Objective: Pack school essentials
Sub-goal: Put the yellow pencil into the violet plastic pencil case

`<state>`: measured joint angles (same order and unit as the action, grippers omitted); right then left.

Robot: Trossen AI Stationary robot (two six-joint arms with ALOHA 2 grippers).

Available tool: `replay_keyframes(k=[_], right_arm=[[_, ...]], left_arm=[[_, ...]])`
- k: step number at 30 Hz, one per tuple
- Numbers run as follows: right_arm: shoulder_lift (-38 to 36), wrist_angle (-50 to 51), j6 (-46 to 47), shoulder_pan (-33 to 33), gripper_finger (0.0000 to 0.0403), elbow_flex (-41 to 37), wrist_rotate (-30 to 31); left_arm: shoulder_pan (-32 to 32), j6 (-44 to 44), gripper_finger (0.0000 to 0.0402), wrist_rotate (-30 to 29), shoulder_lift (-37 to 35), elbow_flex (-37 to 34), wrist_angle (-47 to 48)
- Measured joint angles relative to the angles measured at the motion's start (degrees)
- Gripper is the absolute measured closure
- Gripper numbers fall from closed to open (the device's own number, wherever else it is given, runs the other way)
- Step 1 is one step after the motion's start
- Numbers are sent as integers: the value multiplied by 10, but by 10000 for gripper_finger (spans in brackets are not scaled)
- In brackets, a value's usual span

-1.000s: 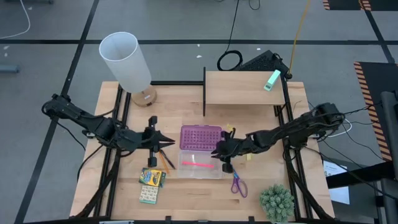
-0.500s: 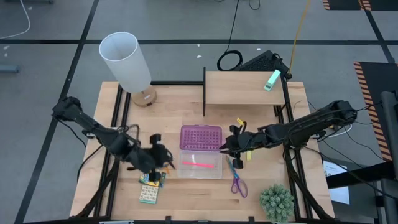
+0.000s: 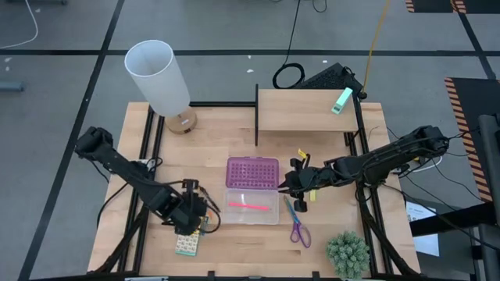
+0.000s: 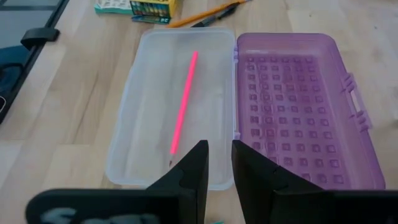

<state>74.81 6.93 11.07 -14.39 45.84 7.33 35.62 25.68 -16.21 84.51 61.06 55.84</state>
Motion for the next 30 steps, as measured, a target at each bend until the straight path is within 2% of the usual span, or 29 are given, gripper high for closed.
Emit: replay_keyframes(k=[2,5,13,20,25,30], right_arm=[[0,3,0,0,337,0,-1],[0,22,2,-4,337,0,-14],[0,66,-12,-30,337,0,-15],[0,65,0,-30,337,0,-14],[0,52,2,-30,337,0,-14],[0,41,1,-30,337,0,-14]], left_arm=[[-9,-33,247,-32,14,0,1],[-23,-67,241,-33,31,0,1],[-66,-134,240,40,72,0,-6],[-95,-222,240,57,79,-1,-6],[-118,-271,240,93,52,-61,-35],[-123,-284,240,88,18,-123,-39]])
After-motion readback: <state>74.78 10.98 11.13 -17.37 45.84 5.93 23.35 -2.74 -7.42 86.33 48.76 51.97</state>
